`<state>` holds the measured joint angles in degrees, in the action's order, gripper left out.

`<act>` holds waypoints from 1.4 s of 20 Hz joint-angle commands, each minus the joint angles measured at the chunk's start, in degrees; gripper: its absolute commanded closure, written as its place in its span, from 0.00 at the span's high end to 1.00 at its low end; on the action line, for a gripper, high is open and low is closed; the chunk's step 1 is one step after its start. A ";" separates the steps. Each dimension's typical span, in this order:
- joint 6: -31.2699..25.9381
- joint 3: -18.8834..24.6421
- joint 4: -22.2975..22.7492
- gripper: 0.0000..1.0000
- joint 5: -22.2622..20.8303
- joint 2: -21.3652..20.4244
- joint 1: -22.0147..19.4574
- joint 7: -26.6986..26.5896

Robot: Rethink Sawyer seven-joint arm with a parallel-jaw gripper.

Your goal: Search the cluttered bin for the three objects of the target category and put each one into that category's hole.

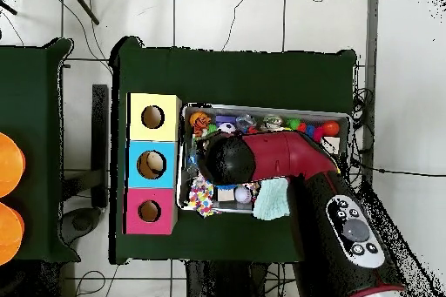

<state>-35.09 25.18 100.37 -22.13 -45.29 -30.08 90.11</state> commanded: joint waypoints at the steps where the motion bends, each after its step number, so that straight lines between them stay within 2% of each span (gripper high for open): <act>1: -1.68 -1.71 9.85 0.00 2.33 -4.43 -0.51 5.90; 4: 1.02 -1.90 11.07 0.00 1.78 -4.35 -0.71 6.29; 5: 3.67 -1.26 11.65 0.00 1.96 -4.12 -1.49 6.71; 6: 5.26 -0.76 11.75 1.00 1.88 -3.72 -2.04 6.37; 11: 5.12 0.02 9.91 1.00 0.76 -0.32 -2.90 3.84; 20: 5.72 -0.20 8.25 1.00 0.02 1.45 -2.48 4.10; 23: 5.79 -0.49 6.38 1.00 -0.20 2.96 -1.37 4.66; 28: 2.35 -0.65 1.71 1.00 0.73 4.29 1.28 5.07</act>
<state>-33.39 24.45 107.75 -21.78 -44.18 -30.85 90.11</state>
